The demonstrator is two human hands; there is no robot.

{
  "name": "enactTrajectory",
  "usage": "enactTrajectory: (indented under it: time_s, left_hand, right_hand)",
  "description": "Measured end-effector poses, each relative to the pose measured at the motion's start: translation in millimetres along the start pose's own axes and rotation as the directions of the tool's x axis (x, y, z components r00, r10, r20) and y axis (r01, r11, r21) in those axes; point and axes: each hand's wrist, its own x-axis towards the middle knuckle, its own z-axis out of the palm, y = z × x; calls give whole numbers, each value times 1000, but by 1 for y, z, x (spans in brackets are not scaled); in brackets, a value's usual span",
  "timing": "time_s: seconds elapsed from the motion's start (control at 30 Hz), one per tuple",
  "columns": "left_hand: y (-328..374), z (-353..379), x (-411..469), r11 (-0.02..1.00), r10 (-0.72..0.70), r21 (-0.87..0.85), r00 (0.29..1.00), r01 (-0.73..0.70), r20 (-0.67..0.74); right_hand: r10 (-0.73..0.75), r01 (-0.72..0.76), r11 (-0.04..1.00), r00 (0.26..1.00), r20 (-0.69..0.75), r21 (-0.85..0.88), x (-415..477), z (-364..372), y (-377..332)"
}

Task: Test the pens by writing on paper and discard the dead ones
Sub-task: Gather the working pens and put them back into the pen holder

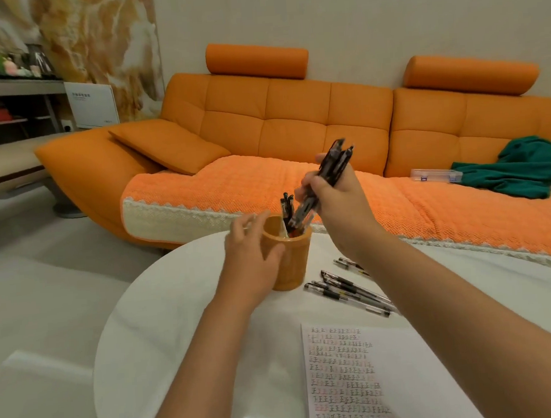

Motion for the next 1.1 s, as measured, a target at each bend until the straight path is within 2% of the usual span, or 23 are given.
enactTrajectory:
  time_s: [0.1,0.3,0.47,0.6,0.63,0.73,0.77,0.83,0.9,1.03,1.1]
  left_hand:
    - [-6,9,0,999,-36,-20,991,39,131]
    - [-17,16,5,998,-57,26,996,56,72]
    - [-22,17,7,995,-66,-75,996,70,55]
    - [-21,17,7,992,-65,-107,996,71,58]
    - [-21,17,7,991,-59,-118,997,66,58]
    - [-22,15,7,987,-52,-146,996,61,66]
    - [-22,15,7,988,-48,-146,996,58,70]
    - [-20,13,5,989,-41,-141,996,52,82]
    - [-14,9,4,988,-26,-148,997,36,66]
    - [-4,1,7,987,104,-124,995,-103,1]
    - [-5,-1,9,990,115,-79,993,-113,25]
  right_hand:
    - [14,-14,1000,998,-57,1,16,18,5]
    - [65,-75,978,996,-56,-196,19,38,29]
    - [82,-83,916,996,-20,-391,12,36,40]
    - [118,-66,769,992,40,-636,11,32,52]
    - [127,-40,706,989,71,-707,11,31,54]
    - [167,70,416,974,152,-907,10,29,58]
    - [167,89,350,973,156,-933,9,28,58]
    - [151,107,282,976,155,-953,8,26,55]
    - [154,131,303,971,184,-944,10,26,55]
    - [167,182,486,941,295,-855,13,22,54]
    - [139,254,473,924,356,-844,11,21,54]
